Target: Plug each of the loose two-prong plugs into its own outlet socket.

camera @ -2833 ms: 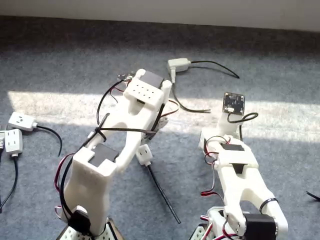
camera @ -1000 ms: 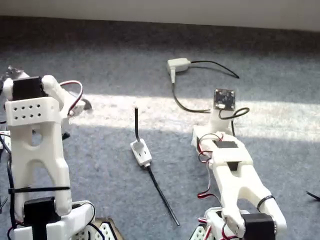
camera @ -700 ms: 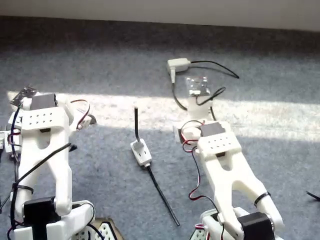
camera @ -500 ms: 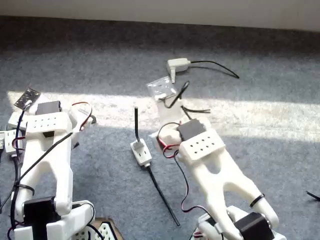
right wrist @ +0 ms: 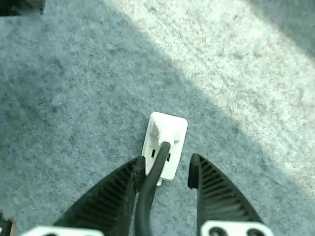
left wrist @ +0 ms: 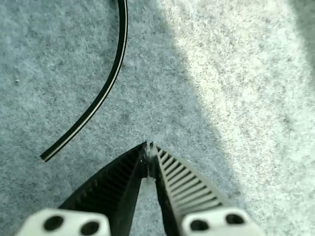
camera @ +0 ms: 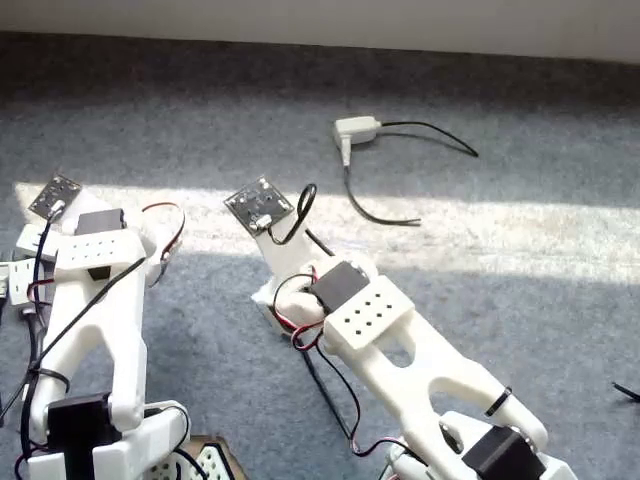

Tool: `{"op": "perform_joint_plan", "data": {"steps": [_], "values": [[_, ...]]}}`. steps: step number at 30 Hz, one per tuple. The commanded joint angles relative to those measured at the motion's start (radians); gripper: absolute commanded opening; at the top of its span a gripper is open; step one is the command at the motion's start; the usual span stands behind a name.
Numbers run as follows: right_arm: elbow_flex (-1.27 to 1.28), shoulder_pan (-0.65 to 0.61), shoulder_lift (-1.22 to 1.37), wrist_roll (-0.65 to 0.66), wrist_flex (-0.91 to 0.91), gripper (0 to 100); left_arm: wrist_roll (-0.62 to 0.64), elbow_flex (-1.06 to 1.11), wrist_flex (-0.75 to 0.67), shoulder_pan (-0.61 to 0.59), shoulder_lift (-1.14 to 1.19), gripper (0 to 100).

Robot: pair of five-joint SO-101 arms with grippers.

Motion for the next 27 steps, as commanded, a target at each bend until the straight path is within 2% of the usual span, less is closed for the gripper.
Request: {"op": "perform_joint_plan", "data": {"steps": [1, 6, 11, 20, 24, 27], "values": [[0.035, -0.015, -0.019, 0.011, -0.082, 15.5, -0.006, 0.012, -0.057, -0.012, -0.033, 3], [0.065, -0.015, -0.018, 0.011, -0.137, 14.6, -0.006, 0.012, -0.054, -0.010, -0.033, 3], [0.104, -0.008, 0.038, 0.011, -0.222, 5.3, -0.006, 0.013, -0.054, -0.010, -0.033, 3], [0.042, 0.041, 0.254, 0.009, -0.269, 5.2, -0.006, 0.013, -0.054, -0.010, -0.033, 3], [0.041, 0.044, 0.216, 0.006, -0.225, 5.4, -0.006, 0.013, -0.054, -0.008, -0.033, 3], [0.044, 0.039, 0.133, 0.003, -0.183, 11.1, -0.006, 0.013, -0.054, -0.005, -0.033, 3]]}}
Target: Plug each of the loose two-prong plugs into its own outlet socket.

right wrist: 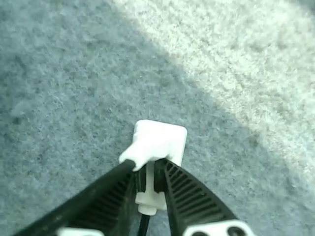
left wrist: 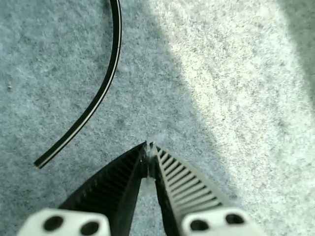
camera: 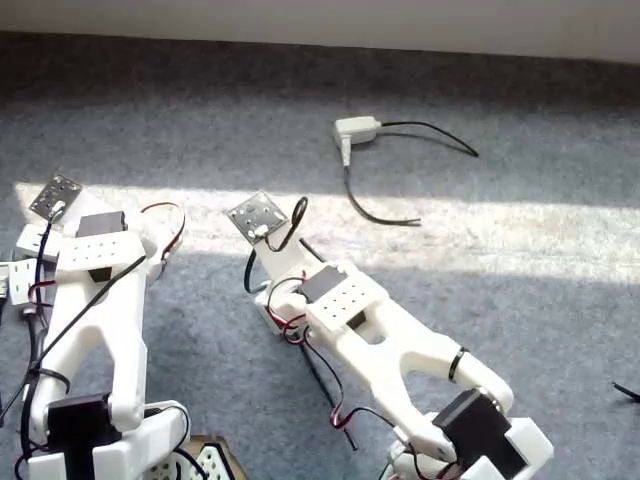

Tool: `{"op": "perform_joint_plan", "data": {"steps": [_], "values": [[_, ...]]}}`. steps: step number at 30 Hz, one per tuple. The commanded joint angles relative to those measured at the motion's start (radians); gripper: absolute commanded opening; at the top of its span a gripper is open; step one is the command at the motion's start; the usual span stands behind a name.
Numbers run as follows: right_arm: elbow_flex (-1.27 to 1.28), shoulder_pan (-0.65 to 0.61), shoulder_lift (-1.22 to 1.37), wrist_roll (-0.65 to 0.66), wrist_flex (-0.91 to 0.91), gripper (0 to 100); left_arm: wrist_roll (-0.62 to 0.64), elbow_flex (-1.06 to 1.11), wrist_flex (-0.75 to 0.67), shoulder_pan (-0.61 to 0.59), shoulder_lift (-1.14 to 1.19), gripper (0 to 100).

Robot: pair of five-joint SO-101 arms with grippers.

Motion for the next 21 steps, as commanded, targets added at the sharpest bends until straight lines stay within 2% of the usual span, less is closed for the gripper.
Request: {"op": "perform_joint_plan", "data": {"steps": [1, 5, 14, 21], "values": [[-0.024, 0.013, -0.108, 0.003, 0.031, 14.2, -0.005, -0.004, -0.012, -0.005, -0.033, 3], [0.002, 0.012, -0.179, 0.003, 0.033, 22.4, -0.005, -0.004, -0.012, -0.005, -0.033, 3], [0.076, -0.001, -0.079, 0.009, -0.079, 22.6, -0.005, -0.004, -0.012, -0.004, -0.033, 3], [0.077, -0.065, 0.002, 0.011, -0.097, 22.6, -0.005, -0.004, -0.012, -0.004, -0.033, 3]]}}
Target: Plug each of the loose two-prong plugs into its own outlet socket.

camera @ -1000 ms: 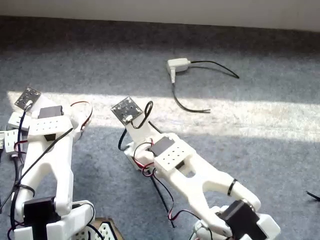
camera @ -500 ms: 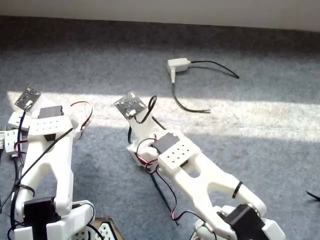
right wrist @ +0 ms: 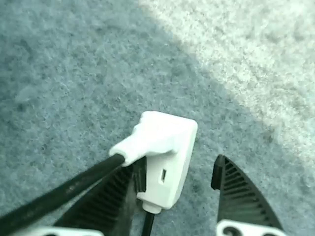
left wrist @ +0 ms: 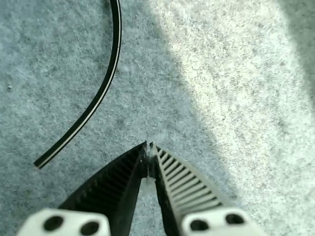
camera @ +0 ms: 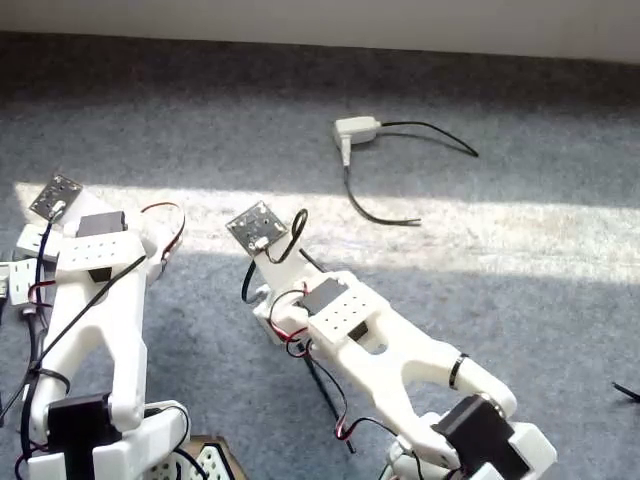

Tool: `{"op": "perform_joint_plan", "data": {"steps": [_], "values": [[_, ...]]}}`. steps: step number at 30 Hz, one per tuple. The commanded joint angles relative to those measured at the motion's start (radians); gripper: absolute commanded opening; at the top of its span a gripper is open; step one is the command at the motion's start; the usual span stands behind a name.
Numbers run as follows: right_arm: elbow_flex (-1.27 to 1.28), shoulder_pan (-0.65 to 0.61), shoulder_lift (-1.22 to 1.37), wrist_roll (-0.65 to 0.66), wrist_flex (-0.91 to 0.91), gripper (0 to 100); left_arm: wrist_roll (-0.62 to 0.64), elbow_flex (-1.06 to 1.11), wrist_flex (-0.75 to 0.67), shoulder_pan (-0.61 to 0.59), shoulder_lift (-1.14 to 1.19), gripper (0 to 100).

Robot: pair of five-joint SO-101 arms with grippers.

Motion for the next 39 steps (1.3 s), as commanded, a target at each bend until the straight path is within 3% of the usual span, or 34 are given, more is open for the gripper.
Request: {"op": "perform_joint_plan", "data": {"steps": [1, 12, 22, 29, 39], "values": [[-0.002, -0.027, 0.007, 0.011, -0.010, 22.6, -0.003, -0.004, -0.012, -0.004, -0.033, 3], [0.004, -0.061, 0.016, 0.011, -0.012, 22.6, -0.003, -0.004, -0.012, -0.004, -0.033, 3], [-0.084, -0.111, 0.191, 0.074, 0.035, 22.0, -0.003, -0.004, -0.011, -0.004, -0.033, 3], [-0.101, -0.107, 0.191, 0.080, 0.041, 5.2, -0.003, -0.004, -0.011, -0.004, -0.033, 3], [-0.108, -0.107, 0.191, 0.080, 0.044, 5.6, -0.003, -0.004, -0.011, -0.004, -0.033, 3]]}}
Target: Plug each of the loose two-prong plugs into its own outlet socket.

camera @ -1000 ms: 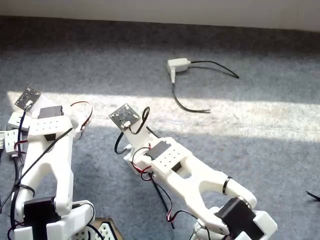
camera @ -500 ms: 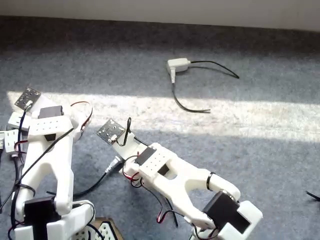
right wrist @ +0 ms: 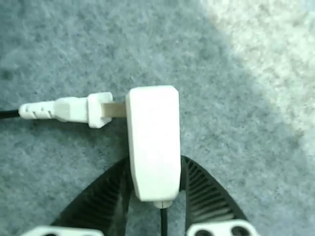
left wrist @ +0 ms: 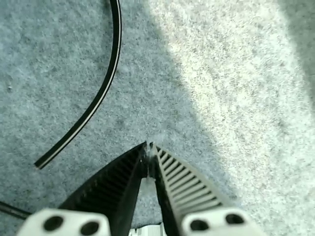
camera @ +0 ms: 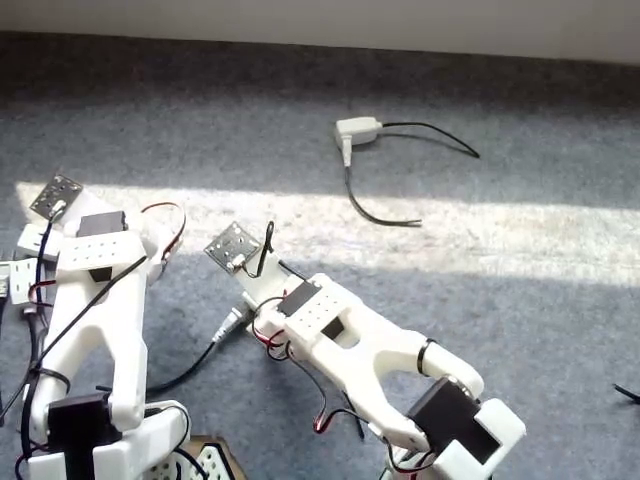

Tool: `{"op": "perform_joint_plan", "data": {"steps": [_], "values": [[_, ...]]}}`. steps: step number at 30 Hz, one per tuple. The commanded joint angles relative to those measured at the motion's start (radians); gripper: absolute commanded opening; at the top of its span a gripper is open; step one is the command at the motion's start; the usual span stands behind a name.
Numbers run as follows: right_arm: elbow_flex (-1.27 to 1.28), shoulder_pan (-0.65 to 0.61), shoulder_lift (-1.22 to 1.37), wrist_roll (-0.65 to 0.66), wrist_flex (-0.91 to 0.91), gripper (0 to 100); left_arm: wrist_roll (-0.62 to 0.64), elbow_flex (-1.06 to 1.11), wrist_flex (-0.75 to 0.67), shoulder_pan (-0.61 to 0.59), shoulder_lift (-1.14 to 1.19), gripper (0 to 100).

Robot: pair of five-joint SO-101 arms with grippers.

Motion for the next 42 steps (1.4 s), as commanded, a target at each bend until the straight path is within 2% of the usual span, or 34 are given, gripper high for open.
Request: {"op": "perform_joint_plan", "data": {"steps": [1, 4, 11, 16, 19, 26, 31, 42], "values": [[-0.022, -0.018, 0.001, 0.012, 0.008, 5.6, -0.003, -0.004, -0.011, -0.004, -0.033, 3], [-0.022, -0.019, 0.001, 0.012, 0.010, 7.5, -0.003, -0.004, -0.011, -0.004, -0.033, 3], [-0.045, -0.027, -0.004, 0.014, 0.048, 22.8, -0.003, -0.004, -0.011, -0.008, -0.041, 3], [-0.168, -0.088, -0.002, 0.014, 0.200, 23.1, -0.003, -0.005, -0.011, -0.005, -0.041, 3], [-0.202, -0.122, -0.001, 0.014, 0.232, 23.1, -0.003, -0.005, -0.011, -0.005, -0.041, 3], [-0.209, -0.166, 0.001, 0.011, 0.229, 23.1, -0.003, -0.005, -0.011, -0.005, -0.041, 3], [-0.200, -0.153, 0.005, 0.006, 0.137, 23.1, -0.003, -0.005, -0.011, -0.004, -0.041, 3], [-0.199, -0.148, 0.008, 0.008, 0.127, 23.1, -0.003, -0.005, -0.011, -0.004, -0.041, 3]]}}
